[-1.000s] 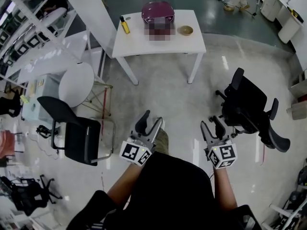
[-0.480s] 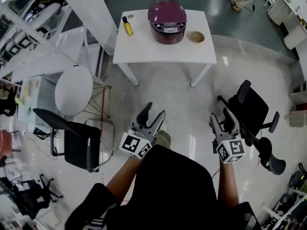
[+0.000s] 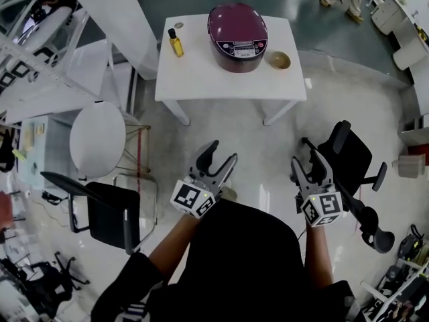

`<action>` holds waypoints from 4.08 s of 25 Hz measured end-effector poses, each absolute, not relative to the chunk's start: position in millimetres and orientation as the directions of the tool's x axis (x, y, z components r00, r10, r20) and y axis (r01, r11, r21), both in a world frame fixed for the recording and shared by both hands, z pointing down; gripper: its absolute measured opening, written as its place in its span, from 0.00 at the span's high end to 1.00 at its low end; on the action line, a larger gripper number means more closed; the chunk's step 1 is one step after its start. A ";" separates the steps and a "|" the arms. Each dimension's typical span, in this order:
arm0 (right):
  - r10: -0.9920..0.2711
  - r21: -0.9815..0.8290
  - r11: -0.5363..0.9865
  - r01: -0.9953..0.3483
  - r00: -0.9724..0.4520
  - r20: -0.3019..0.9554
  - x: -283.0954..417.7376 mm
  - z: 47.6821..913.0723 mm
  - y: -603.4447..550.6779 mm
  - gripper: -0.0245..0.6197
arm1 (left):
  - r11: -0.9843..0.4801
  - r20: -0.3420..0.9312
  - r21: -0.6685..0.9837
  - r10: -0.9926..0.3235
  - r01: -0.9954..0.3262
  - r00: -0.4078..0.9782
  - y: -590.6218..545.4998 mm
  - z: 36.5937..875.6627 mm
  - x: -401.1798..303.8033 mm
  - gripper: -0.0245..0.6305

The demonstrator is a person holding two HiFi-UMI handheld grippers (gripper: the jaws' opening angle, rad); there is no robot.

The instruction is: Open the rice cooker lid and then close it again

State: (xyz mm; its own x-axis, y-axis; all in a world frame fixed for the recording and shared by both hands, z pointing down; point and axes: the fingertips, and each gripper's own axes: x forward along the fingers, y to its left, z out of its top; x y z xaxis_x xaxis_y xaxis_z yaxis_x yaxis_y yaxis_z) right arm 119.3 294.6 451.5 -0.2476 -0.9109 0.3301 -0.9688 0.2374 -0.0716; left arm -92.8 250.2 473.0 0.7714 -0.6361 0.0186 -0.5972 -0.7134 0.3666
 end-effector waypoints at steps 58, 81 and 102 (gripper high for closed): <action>-0.741 -0.250 0.498 -0.830 -0.557 0.376 144.8 513.8 -81.8 0.61 | -0.562 0.143 0.320 -0.767 -0.763 0.625 -80.7 490.3 -26.0 0.59; -0.746 -0.203 0.477 -0.855 -0.516 0.421 93.3 523.2 -152.6 0.66 | -0.668 0.100 0.327 -0.679 -0.668 0.728 -143.4 493.2 -24.5 0.59; -0.655 -0.126 0.487 -0.864 -0.457 0.602 57.1 583.0 -171.4 0.96 | -0.674 0.093 0.364 -0.661 -0.643 0.745 -164.7 508.3 -50.2 0.59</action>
